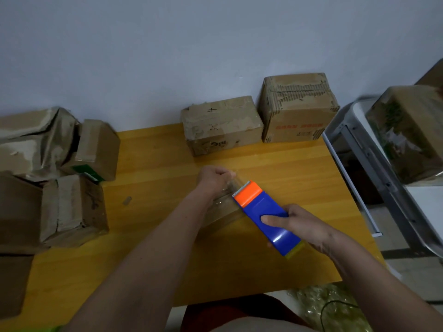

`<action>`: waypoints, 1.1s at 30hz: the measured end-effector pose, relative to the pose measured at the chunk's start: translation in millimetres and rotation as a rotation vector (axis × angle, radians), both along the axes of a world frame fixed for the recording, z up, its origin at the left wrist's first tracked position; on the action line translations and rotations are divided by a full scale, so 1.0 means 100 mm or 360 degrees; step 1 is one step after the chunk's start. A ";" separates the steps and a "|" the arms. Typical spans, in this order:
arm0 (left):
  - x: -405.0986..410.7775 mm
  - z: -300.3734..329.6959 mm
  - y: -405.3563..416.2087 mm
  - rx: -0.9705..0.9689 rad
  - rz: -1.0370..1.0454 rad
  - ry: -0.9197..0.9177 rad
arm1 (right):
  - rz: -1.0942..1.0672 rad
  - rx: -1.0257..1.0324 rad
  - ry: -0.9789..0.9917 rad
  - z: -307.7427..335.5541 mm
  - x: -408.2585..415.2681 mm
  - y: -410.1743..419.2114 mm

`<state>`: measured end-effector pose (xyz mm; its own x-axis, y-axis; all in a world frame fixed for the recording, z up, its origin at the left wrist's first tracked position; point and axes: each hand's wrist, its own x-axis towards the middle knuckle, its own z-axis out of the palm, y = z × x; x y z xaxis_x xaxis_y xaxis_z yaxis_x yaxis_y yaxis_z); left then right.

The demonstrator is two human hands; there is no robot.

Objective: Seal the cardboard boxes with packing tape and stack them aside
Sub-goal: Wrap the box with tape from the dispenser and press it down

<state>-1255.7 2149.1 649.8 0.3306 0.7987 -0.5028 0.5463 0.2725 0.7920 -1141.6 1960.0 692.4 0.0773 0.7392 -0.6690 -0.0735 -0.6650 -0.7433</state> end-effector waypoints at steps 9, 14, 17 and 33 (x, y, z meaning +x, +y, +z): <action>-0.01 -0.07 0.26 0.0287 -0.0482 0.0158 | -0.0265 -0.0152 0.0025 -0.04 -0.19 0.30; 0.01 -0.15 0.35 0.0403 -0.0451 0.0211 | -0.0327 -0.0184 -0.0069 0.01 -0.20 0.48; 0.02 -0.18 0.40 0.0392 -0.0482 0.0254 | -0.0341 -0.0219 -0.0166 0.00 -0.21 0.57; -0.07 -0.40 0.41 0.0141 -0.0235 0.0579 | -0.0312 -0.0336 -0.0342 -0.09 -0.25 0.57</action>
<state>-1262.9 2189.7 609.5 0.2580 0.8014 -0.5397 0.8236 0.1096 0.5565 -1166.4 2016.8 683.5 0.3597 0.5437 -0.7583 -0.0718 -0.7941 -0.6035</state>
